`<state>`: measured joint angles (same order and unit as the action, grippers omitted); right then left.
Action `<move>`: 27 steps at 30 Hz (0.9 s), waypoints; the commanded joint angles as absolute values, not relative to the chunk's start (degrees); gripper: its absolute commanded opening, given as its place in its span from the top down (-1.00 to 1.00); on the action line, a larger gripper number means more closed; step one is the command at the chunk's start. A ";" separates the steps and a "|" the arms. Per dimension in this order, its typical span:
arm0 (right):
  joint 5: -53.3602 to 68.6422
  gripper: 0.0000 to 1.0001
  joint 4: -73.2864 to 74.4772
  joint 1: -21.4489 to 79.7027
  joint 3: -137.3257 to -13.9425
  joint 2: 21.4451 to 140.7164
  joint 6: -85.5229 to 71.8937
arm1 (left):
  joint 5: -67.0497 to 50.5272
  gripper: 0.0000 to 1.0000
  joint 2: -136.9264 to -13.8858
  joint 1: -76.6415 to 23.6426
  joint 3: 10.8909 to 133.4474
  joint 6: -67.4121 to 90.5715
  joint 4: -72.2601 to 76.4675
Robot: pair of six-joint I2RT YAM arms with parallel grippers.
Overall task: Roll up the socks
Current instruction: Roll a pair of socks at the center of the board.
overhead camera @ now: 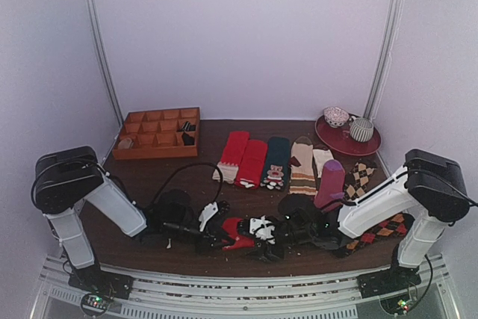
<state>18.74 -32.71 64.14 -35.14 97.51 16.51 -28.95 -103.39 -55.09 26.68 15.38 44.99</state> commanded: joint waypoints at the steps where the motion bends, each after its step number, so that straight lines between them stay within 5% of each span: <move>1: 20.37 -0.30 -32.16 64.13 -37.49 99.29 17.21 | -28.01 1.00 -106.44 -55.63 23.64 16.00 31.72; 6: 19.28 -0.16 -32.06 64.03 -38.56 101.43 16.23 | -28.17 1.00 -106.35 -55.64 23.52 15.84 31.78; 14: 20.59 0.48 -23.70 63.27 -42.76 104.20 14.01 | -27.09 0.99 -104.73 -55.63 23.98 14.66 31.54; 16: 22.41 0.58 -21.00 62.85 -43.47 104.02 12.65 | -25.60 0.60 -103.01 -55.63 24.72 13.32 30.52; 22: 27.75 0.64 -0.02 61.54 -52.83 106.57 10.39 | -22.77 -0.10 -93.47 -55.71 24.01 8.20 31.46; 27: 32.60 0.63 14.89 58.41 -61.20 112.44 5.84 | -21.25 -0.95 -83.91 -56.44 20.05 5.36 33.91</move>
<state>28.69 -5.17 61.08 -58.00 107.18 11.92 -21.89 -90.87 -54.81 22.15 11.00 31.29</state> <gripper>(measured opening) 0.182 0.807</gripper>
